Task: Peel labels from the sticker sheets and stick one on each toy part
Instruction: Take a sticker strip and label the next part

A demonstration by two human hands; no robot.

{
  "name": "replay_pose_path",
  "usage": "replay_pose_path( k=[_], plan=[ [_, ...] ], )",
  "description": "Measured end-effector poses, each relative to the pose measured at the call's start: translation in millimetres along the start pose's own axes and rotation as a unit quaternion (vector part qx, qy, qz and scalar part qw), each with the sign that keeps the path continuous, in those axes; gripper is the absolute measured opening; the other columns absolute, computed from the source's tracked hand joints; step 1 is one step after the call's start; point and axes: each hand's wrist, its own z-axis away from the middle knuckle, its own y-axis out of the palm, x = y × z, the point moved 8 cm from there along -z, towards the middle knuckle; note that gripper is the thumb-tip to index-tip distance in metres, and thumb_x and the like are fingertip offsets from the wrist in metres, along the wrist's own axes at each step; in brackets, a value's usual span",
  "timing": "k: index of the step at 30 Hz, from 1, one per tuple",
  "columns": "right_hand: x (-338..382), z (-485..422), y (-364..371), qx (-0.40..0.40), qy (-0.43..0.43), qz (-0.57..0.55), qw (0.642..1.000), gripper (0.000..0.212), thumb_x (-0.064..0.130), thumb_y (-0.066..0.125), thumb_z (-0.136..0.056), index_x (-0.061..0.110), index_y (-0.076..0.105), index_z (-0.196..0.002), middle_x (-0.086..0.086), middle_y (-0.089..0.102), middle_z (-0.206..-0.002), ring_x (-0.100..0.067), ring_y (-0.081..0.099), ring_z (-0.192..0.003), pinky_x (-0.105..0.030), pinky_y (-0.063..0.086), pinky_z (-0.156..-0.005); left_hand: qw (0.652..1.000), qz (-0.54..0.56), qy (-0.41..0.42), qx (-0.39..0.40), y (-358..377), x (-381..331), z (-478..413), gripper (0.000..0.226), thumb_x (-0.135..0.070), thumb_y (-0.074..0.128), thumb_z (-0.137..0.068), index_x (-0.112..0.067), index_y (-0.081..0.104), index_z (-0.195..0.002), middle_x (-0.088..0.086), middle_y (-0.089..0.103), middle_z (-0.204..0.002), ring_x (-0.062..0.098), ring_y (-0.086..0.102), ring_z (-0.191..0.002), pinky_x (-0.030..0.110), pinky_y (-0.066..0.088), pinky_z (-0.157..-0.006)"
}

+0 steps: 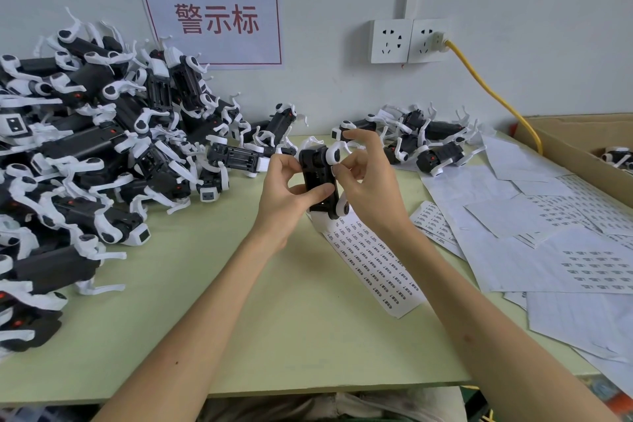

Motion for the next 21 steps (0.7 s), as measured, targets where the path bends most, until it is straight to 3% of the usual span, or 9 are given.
replay_pose_path(
  k=[6, 10, 17, 21],
  plan=[
    [-3.1, -1.2, -1.0, -0.005, -0.001, -0.009, 1.0, 0.041, 0.0, 0.059, -0.094, 0.015, 0.047, -0.13, -0.016, 0.063, -0.081, -0.026, 0.064, -0.066, -0.034, 0.051, -0.071, 1.0, -0.004, -0.005, -0.002, -0.7, 1.0, -0.3, 0.048, 0.006, 0.081, -0.081, -0.017, 0.043, -0.098, 0.001, 0.069, -0.111, 0.02, 0.071, -0.079, 0.041, 0.057, -0.077],
    [-4.5, -2.6, -3.1, -0.013, -0.009, 0.0, 1.0, 0.04, -0.001, 0.061, -0.093, 0.014, 0.05, -0.128, -0.013, 0.063, -0.078, -0.005, 0.055, -0.062, -0.015, 0.044, -0.063, 1.0, -0.006, -0.007, -0.002, -1.0, 1.1, 0.0, 0.048, 0.006, 0.081, -0.08, -0.017, 0.043, -0.098, 0.004, 0.068, -0.113, 0.018, 0.071, -0.079, 0.043, 0.057, -0.079],
    [-8.5, -4.8, -4.6, -0.012, -0.007, -0.006, 1.0, 0.033, 0.001, 0.064, -0.092, 0.015, 0.055, -0.121, -0.003, 0.06, -0.07, -0.003, 0.054, -0.055, -0.013, 0.042, -0.058, 1.0, 0.005, -0.013, 0.003, 0.8, -4.0, 3.0, 0.051, -0.014, 0.084, -0.066, -0.017, 0.044, -0.097, 0.007, 0.07, -0.12, 0.022, 0.072, -0.084, 0.047, 0.058, -0.084],
    [-8.8, -4.7, -6.7, -0.018, -0.005, -0.014, 1.0, 0.03, 0.006, 0.067, -0.092, 0.017, 0.055, -0.118, -0.005, 0.057, -0.068, -0.01, 0.052, -0.057, -0.018, 0.042, -0.058, 1.0, 0.025, -0.016, 0.006, 0.5, -2.9, 3.6, 0.049, -0.004, 0.084, -0.073, -0.016, 0.044, -0.099, 0.01, 0.07, -0.122, 0.026, 0.072, -0.088, 0.061, 0.054, -0.093]
  ],
)
